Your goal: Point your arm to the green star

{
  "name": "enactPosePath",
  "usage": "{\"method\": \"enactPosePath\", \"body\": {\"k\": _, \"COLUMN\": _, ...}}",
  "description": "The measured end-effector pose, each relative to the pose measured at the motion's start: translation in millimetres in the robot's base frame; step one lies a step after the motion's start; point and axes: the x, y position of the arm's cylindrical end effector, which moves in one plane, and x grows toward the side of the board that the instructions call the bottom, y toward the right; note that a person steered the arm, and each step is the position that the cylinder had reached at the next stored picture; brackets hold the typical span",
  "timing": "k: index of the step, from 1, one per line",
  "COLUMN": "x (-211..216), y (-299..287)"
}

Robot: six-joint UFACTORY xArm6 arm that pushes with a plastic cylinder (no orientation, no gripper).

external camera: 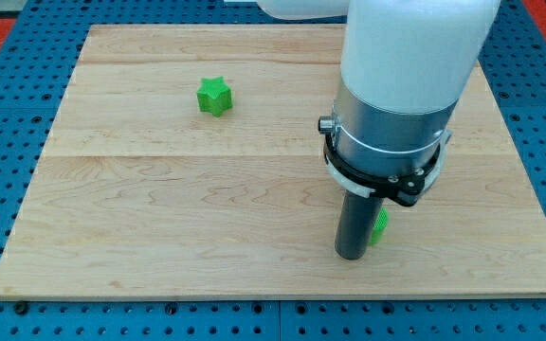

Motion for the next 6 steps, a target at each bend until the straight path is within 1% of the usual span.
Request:
{"method": "enactPosePath", "body": {"k": 1, "x": -33, "y": -97}}
{"method": "enactPosePath", "body": {"k": 2, "x": -105, "y": -224}}
{"method": "enactPosePath", "body": {"k": 3, "x": -179, "y": -216}}
{"method": "enactPosePath", "body": {"k": 4, "x": -207, "y": -247}}
{"method": "enactPosePath", "body": {"k": 5, "x": -269, "y": -183}}
{"method": "enactPosePath", "body": {"k": 6, "x": -249, "y": -101}}
